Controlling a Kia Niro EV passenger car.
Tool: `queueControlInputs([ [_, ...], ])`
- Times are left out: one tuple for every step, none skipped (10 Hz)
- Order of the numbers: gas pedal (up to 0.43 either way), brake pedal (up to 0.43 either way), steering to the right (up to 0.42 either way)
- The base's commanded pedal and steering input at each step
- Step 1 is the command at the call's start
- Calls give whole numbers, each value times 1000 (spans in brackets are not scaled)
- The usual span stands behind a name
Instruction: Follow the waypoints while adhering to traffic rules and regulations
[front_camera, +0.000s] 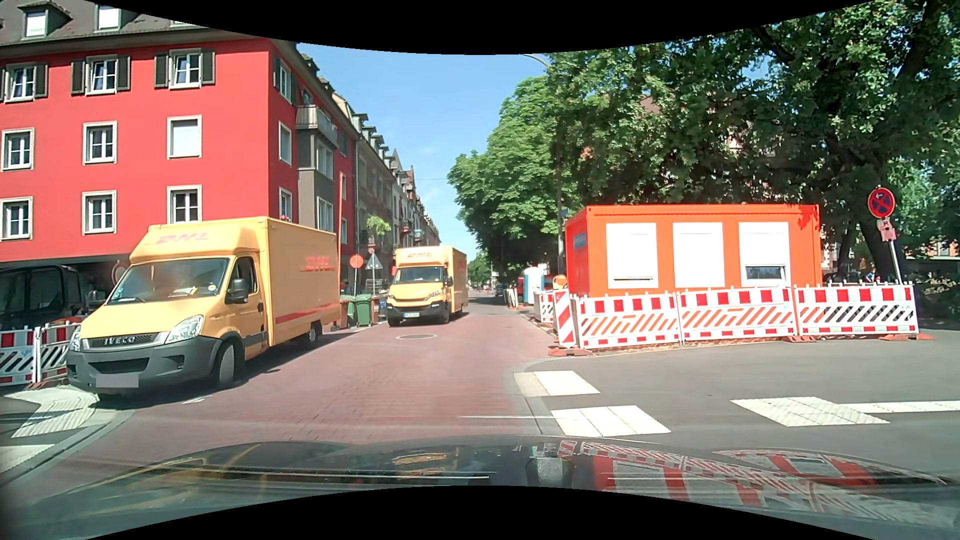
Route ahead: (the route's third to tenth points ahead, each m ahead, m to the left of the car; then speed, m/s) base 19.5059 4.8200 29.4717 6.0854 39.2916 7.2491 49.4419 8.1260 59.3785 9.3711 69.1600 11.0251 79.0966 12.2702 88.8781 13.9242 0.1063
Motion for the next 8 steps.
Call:
queueControlInputs([
  [0, 0, -25],
  [0, 0, -24],
  [0, 18, -23],
  [0, 49, -24],
  [0, 55, -23],
  [0, 55, -23],
  [0, 91, -25],
  [0, 104, -28],
])
